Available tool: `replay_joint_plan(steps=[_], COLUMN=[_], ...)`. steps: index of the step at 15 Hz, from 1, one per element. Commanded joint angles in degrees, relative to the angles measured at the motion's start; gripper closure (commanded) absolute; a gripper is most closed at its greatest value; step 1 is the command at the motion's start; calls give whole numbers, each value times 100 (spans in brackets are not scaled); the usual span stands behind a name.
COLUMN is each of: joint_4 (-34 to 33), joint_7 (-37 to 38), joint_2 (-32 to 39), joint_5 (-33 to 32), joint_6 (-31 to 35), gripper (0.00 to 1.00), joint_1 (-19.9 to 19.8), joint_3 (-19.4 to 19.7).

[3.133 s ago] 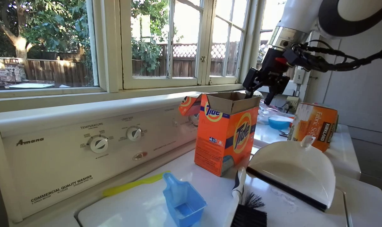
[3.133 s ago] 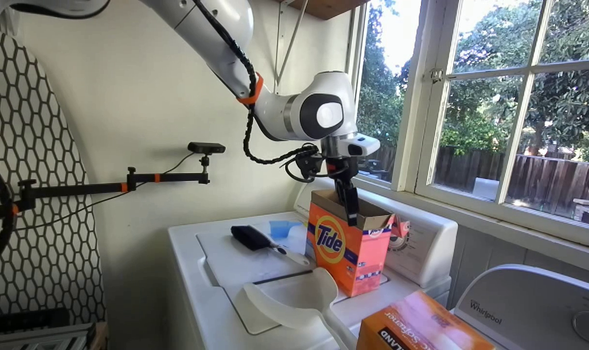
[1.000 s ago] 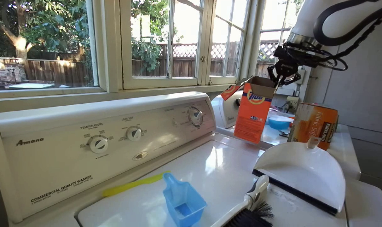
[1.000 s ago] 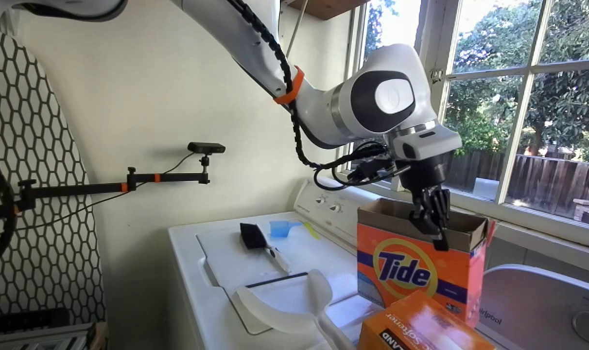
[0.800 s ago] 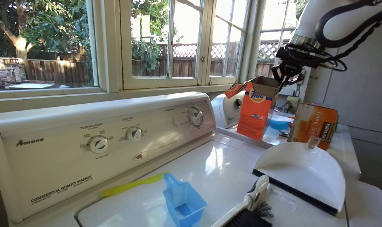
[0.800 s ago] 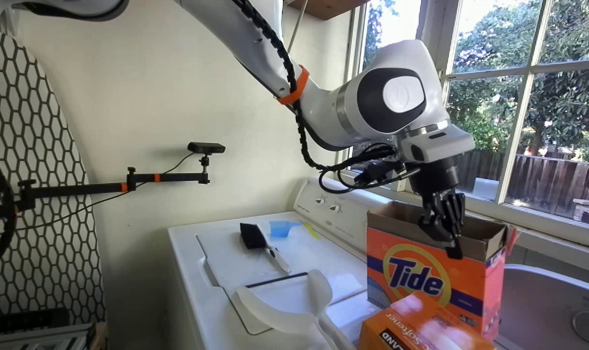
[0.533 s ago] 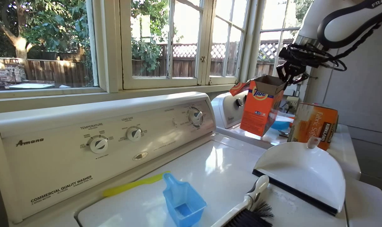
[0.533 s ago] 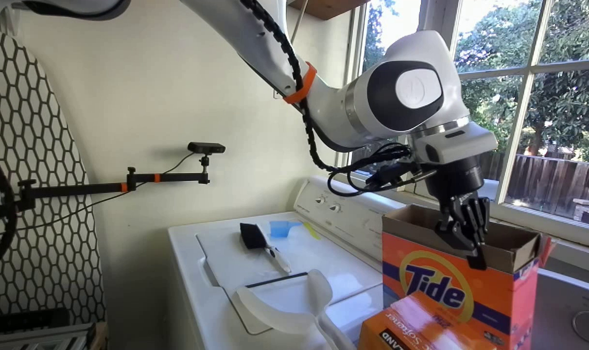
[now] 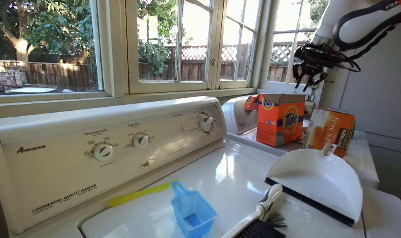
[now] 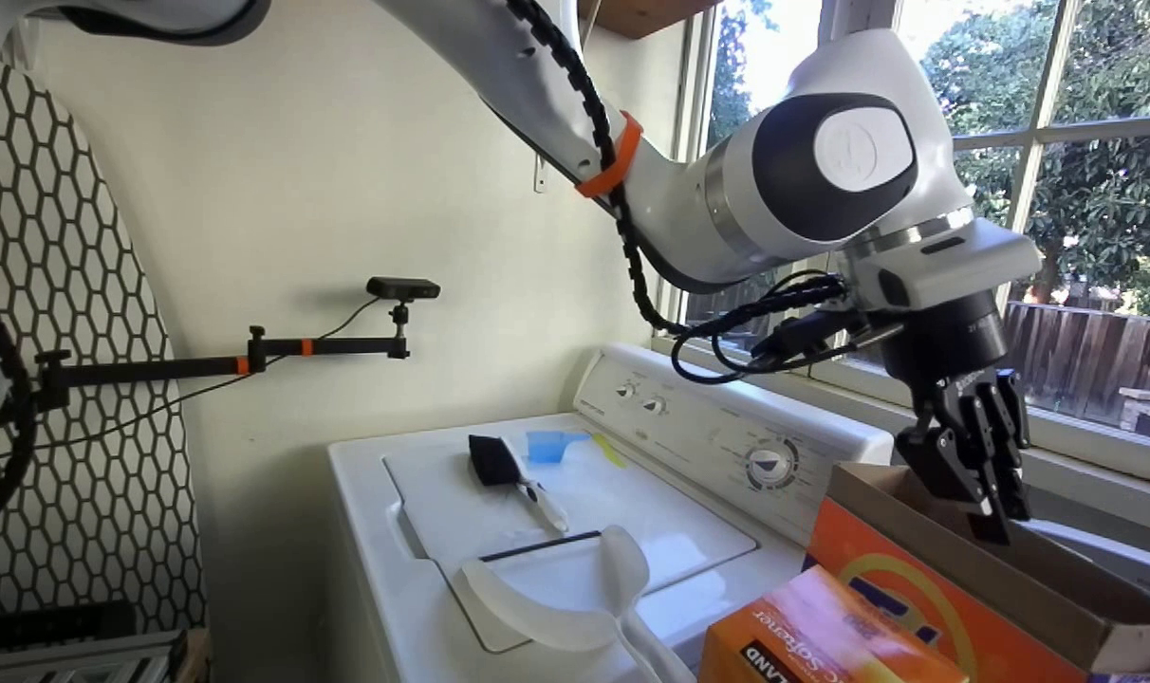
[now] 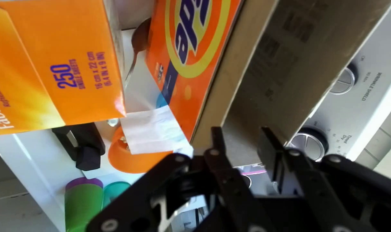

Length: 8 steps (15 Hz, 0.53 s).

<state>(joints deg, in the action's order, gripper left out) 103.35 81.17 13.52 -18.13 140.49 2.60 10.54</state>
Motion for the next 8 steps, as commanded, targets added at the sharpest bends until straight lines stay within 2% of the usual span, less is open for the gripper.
replay_joint_plan(steps=[1,5,8], joint_4=[127,587,970], joint_7=[325,-143,-792], joint_2=[-331,-1007,-1387], joint_5=[-428,-736,-280], joint_6=[-28,44,110], gripper=[34,3,0], joint_1=[181,377,427], joint_3=[-72,-515,-1001])
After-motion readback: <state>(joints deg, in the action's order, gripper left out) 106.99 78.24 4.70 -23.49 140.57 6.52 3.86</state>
